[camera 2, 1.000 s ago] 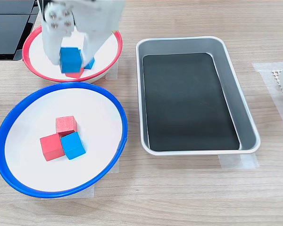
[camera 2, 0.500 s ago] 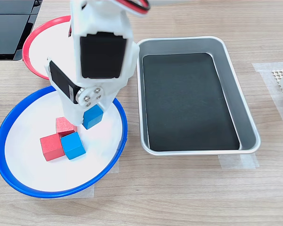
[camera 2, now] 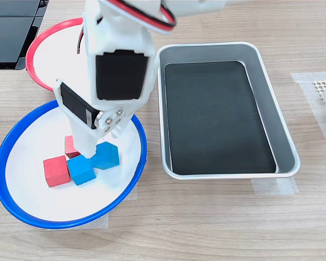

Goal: Relocate any misplaced blocks to their matching dishes.

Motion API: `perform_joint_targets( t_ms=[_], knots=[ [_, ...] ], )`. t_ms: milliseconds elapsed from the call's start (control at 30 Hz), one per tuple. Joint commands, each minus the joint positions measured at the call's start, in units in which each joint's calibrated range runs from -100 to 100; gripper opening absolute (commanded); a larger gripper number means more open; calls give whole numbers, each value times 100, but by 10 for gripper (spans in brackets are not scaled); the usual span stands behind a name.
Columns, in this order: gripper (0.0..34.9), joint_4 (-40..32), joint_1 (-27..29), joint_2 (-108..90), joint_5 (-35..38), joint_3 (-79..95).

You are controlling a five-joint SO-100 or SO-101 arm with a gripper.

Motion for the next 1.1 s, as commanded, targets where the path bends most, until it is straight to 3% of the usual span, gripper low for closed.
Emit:
perform_joint_targets(
  t_ms=[0, 533, 767, 1067],
  knots=[
    [157, 68, 13, -267, 166, -86],
    [141, -130, 399, -711, 796, -50],
    [122, -518, 549, -600, -15, 5],
    [136, -485, 681, 125, -1016, -960]
  ],
)
